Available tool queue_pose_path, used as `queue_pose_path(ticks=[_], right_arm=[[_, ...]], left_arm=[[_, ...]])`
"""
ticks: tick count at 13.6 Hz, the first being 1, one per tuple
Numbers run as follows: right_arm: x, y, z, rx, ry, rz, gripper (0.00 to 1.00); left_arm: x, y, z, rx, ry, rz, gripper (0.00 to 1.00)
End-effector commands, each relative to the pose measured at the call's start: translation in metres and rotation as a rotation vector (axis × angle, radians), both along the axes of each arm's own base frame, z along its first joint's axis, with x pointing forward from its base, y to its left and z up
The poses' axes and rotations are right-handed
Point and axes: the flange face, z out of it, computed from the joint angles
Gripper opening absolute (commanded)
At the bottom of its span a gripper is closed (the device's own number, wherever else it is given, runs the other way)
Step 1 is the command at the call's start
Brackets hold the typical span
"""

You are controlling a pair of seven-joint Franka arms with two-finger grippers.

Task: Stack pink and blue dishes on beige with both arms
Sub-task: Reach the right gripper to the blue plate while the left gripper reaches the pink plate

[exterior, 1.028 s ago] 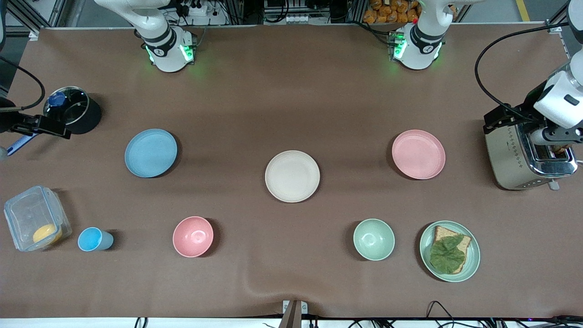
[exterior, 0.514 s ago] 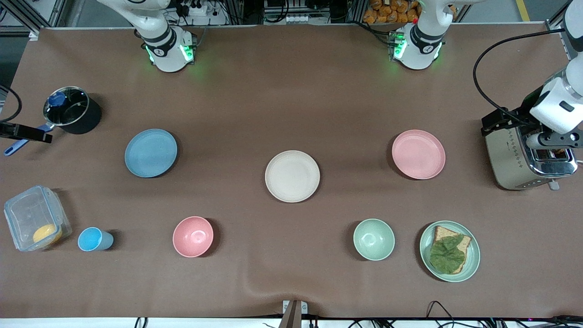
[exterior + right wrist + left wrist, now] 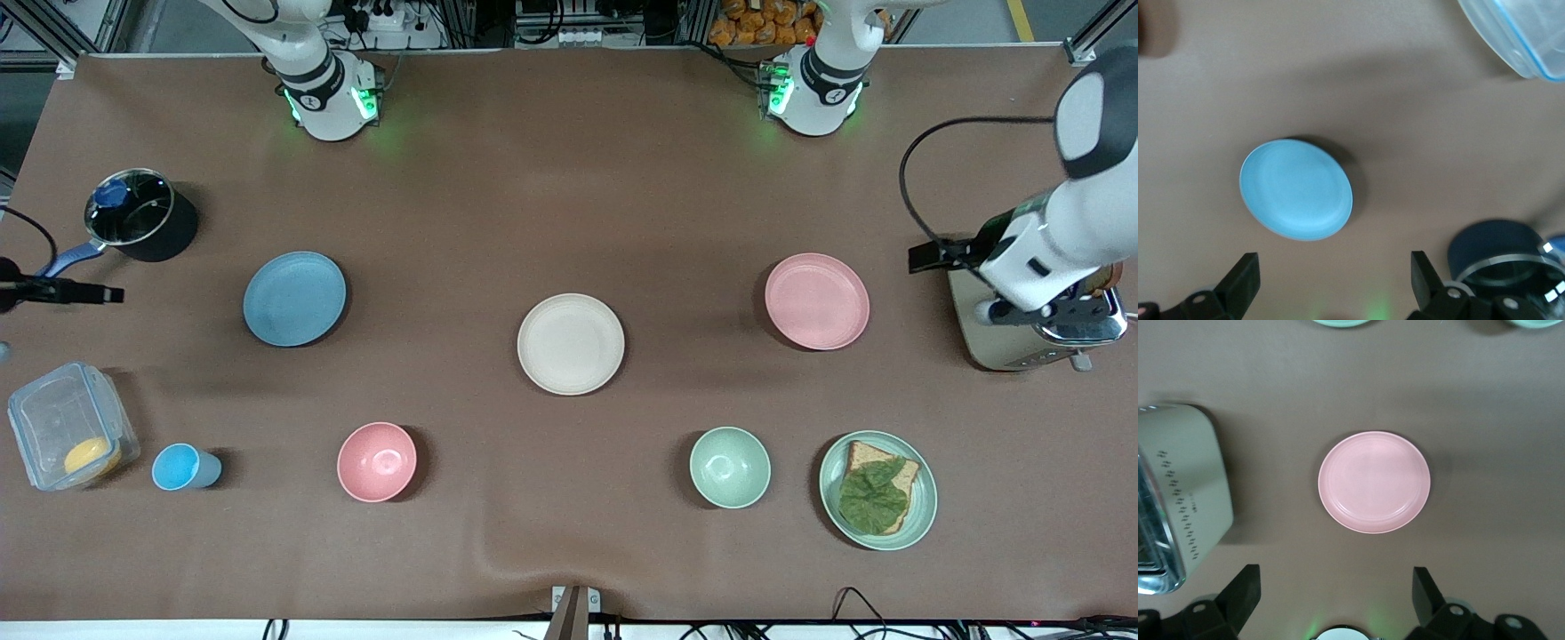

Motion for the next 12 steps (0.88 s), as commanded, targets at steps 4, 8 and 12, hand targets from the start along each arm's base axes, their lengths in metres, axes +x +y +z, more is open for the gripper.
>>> queue_pose_path(ticks=[4,8,12], right_arm=[[-0.034,-0.004,-0.098,0.087,-0.078,0.079,1.00],[-0.065,-0.011,-0.150,0.136,-0.118,0.126,1.00],[-0.073,0.011,-0.192,0.180,-0.080,0.114,1.00]], left_arm=[[0.025,0.002,-0.123,-0.011,0.177,0.022,1.00],[0.027,0.025,-0.213,-0.019,0.259,0.044,1.00],[0.006,0.051,-0.269,-0.059,0.240,0.015,1.00]])
